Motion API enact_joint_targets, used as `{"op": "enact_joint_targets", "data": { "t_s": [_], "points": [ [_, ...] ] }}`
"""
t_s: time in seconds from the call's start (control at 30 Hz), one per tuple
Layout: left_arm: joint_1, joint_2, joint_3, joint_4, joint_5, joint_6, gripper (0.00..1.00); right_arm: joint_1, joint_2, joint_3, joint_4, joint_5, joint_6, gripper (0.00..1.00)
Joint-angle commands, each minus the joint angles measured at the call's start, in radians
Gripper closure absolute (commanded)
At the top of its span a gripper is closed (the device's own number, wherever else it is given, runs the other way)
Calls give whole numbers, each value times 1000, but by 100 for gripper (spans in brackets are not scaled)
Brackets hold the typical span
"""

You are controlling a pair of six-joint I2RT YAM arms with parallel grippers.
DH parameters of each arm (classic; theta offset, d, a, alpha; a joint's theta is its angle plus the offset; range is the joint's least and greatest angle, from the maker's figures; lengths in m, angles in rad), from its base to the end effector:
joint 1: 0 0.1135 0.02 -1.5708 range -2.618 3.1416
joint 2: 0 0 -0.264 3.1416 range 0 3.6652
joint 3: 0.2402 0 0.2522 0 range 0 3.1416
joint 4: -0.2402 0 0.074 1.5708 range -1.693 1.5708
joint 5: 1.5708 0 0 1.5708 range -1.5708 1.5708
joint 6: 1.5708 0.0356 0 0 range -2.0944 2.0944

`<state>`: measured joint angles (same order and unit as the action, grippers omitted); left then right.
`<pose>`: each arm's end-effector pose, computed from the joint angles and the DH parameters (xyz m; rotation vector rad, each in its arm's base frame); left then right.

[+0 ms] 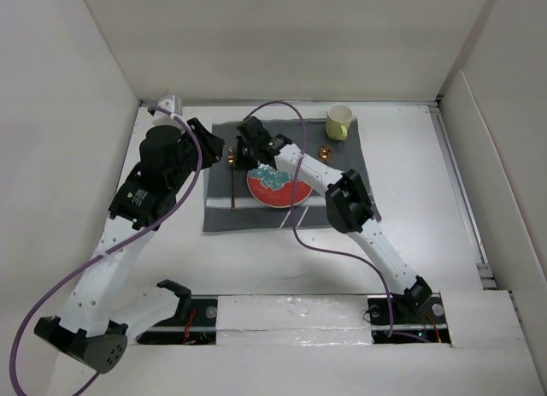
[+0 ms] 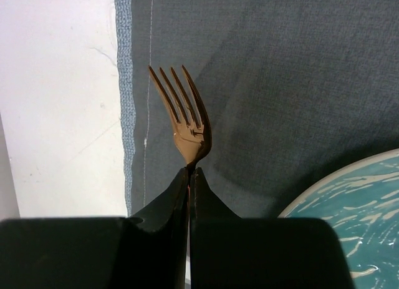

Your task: Set the dinner table for one person

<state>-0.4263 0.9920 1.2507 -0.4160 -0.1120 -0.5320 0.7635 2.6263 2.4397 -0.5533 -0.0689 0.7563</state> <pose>0.1884 -0.0812 0.4380 -0.1775 1.7569 -0.6066 0.4191 0.4045 0.1833 -0.0463 2.4632 0.8101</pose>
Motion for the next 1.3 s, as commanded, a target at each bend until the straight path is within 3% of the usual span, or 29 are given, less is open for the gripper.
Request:
{"op": "enact_joint_targets", "data": {
  "t_s": [0.0,0.2,0.4,0.47,0.5,0.63,0.8,0.83,0.97,1.07,1.17,1.27],
  "points": [
    [-5,-6,-7,40,-15,1,69,0,14,44,53,-29,11,92],
    [-5,-12,19,33,-60,27,66,0,-52,38,75,-72,-21,54],
    [-5,-18,101,29,-149,72,57,-10,-283,-14,64,-104,-69,35],
    [-5,-27,122,45,-167,82,52,-19,-362,-69,56,-111,-109,37],
    [-5,-29,131,49,-173,86,50,-20,-459,-100,56,-109,-144,0],
    [-5,-24,208,33,-190,107,42,-59,-766,-304,59,-26,-224,0],
    [4,-30,320,6,-247,159,33,-176,-1225,-704,182,106,-267,0],
    [4,-42,360,2,-277,165,32,-234,-1362,-744,187,136,-264,0],
    [4,-98,386,23,-345,210,29,-394,-1631,-925,174,279,-245,0],
    [4,-141,346,39,-374,216,29,-522,-1716,-1015,136,285,-250,0],
    [4,-167,230,49,-342,163,29,-610,-1695,-1085,81,146,-246,0],
    [4,-155,205,28,-330,132,27,-621,-1680,-1099,85,91,-238,0]
  ]
}}
